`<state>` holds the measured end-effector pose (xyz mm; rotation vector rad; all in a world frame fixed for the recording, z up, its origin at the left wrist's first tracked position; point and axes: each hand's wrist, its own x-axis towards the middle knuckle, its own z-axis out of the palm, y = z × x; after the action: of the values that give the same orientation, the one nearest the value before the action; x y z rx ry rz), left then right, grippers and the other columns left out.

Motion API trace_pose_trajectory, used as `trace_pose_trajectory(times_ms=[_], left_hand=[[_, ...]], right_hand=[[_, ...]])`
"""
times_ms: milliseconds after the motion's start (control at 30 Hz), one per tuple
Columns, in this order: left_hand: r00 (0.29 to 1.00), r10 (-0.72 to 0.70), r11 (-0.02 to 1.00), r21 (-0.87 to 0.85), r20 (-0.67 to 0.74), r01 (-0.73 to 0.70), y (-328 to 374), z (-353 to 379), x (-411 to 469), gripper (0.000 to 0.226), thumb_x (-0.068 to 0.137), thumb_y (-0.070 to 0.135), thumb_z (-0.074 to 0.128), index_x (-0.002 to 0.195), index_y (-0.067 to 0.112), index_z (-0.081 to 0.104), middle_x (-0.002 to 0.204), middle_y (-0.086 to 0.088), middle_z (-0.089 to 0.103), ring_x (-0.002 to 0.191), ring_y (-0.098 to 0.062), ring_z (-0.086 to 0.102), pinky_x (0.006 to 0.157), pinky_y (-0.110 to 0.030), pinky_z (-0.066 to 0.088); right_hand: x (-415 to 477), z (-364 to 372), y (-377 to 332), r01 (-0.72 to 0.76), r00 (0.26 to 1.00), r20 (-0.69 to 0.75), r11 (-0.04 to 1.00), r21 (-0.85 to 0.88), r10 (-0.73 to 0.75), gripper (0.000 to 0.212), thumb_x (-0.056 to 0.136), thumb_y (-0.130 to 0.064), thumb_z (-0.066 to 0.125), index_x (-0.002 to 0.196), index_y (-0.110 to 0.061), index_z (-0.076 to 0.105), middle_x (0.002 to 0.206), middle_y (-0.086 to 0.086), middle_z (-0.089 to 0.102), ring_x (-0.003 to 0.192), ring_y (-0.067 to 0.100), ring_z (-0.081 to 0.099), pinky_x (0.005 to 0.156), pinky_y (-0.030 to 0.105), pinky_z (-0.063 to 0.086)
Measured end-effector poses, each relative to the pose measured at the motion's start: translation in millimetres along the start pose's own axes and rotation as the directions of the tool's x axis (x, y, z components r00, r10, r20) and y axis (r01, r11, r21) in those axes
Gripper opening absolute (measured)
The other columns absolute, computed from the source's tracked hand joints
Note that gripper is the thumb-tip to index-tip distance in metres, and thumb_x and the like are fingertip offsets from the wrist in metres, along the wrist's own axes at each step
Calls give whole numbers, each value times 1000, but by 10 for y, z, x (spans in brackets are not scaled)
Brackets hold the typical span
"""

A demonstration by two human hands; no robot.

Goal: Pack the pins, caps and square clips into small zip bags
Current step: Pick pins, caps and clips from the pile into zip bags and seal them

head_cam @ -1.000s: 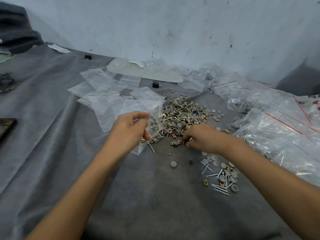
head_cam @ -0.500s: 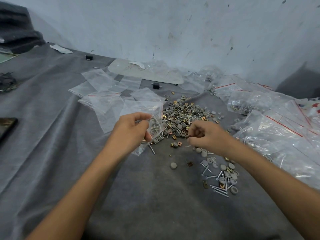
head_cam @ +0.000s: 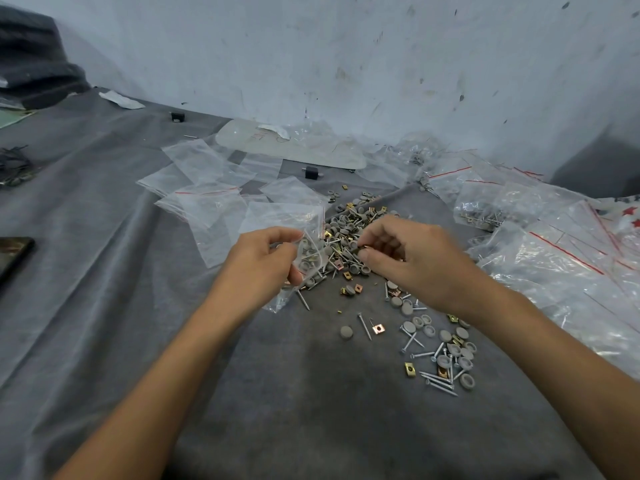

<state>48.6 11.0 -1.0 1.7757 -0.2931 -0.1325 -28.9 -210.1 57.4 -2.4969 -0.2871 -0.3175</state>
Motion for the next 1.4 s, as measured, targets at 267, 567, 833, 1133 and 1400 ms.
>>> trace_pose_trajectory(times_ms=[267,567,833,1133,1400], left_hand=[[1000,1,1000,10,23,-2,-10,14,14,27,94,17,53,108,36,66,60,-2,72,41,-4,47,44,-20,39],[1000,11,1000,24,23,-12,17,-7,5,23,96,18,53,101,37,65,57,0,70,39,-7,43,41,-19,36],[1000,10,1000,18,27,-10,40,-7,0,23,96,17,55,107,33,66,58,-1,70,38,-4,45,41,-18,36],[1000,0,1000,19,26,0,36,-3,-6,26,97,16,52,106,35,67,59,-2,71,39,-5,45,41,-18,36],[1000,-3,1000,16,14,3,35,-4,6,26,98,15,53,110,34,66,58,-2,70,42,-7,44,52,-25,40]], right_hand=[[286,145,-256,42,996,85,998,-56,-37,6,96,-27,66,101,-24,64,87,-9,68,83,8,63,79,35,53],[515,291,-289,61,987,153,989,-132,-41,13,92,-33,72,103,-27,74,84,-10,72,80,3,66,80,34,55],[548,285,-223,-43,985,170,996,84,28,13,86,-35,80,90,-22,77,72,0,73,58,3,56,57,24,44],[507,244,-266,-77,961,267,997,2,74,28,87,-31,79,114,-25,74,85,-12,77,81,2,72,81,32,60],[395,185,326,-143,924,273,903,-405,269,9,92,-27,71,99,-24,76,95,-9,75,87,7,67,76,23,45]])
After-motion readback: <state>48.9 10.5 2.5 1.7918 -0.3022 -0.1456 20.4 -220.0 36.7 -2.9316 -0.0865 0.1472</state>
